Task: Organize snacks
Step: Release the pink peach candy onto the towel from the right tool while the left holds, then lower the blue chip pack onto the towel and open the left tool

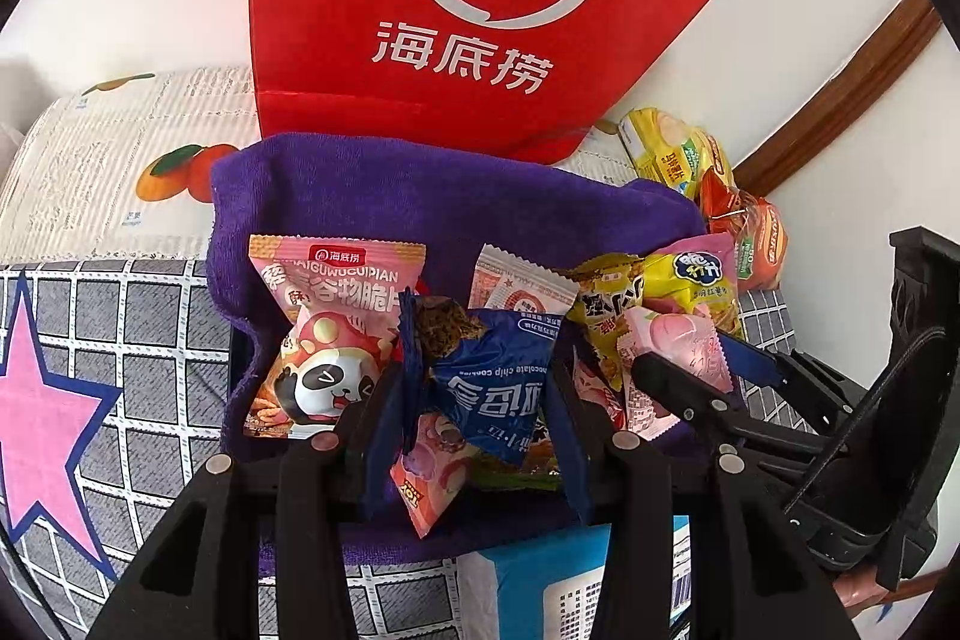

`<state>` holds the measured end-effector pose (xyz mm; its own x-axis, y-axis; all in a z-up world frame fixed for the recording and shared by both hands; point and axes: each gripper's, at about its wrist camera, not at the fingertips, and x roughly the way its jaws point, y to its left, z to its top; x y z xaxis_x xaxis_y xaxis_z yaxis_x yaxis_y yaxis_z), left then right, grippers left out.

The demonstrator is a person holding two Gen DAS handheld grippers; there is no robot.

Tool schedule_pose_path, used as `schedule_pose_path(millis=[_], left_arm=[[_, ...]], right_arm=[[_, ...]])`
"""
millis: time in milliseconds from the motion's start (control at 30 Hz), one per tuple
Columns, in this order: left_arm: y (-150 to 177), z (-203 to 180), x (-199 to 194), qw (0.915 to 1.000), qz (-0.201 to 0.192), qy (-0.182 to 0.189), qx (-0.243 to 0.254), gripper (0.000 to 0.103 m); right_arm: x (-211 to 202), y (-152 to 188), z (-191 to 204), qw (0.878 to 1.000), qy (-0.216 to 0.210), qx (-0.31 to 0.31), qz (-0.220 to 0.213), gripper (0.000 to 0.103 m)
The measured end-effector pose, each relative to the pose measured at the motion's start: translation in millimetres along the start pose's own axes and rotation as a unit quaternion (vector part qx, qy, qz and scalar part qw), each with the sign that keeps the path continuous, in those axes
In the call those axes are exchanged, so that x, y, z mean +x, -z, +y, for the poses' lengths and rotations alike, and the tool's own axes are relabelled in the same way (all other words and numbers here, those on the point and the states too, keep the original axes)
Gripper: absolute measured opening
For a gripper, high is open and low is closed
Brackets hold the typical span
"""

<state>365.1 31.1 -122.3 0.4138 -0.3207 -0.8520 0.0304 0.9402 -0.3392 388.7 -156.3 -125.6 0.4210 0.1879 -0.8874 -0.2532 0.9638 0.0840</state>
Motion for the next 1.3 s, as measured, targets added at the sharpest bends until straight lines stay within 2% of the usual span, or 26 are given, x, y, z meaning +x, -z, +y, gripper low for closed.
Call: schedule_pose_path(millis=[100, 367, 500, 1033, 1300], left_arm=[[0, 0, 0, 1.0, 0.001, 0.001, 0.0, 0.044], [0, 1, 1, 1.0, 0.003, 0.001, -0.003, 0.044], [-1, 0, -1, 1.0, -0.002, 0.006, -0.001, 0.045], [1, -5, 4, 0.9996, -0.001, 0.029, 0.002, 0.047], [-1, -6, 3, 0.9992, 0.001, 0.04, -0.001, 0.056]], right_arm=[[3, 0, 0, 1.0, 0.001, -0.002, 0.009, 0.066], [6, 2, 7, 0.999, 0.011, -0.025, 0.017, 0.069], [-1, 2, 8, 1.0, 0.013, -0.026, 0.003, 0.08], [-29, -1, -11, 0.999, 0.023, 0.003, -0.033, 0.08], [-38, -2, -18, 0.999, 0.013, 0.022, -0.048, 0.08]])
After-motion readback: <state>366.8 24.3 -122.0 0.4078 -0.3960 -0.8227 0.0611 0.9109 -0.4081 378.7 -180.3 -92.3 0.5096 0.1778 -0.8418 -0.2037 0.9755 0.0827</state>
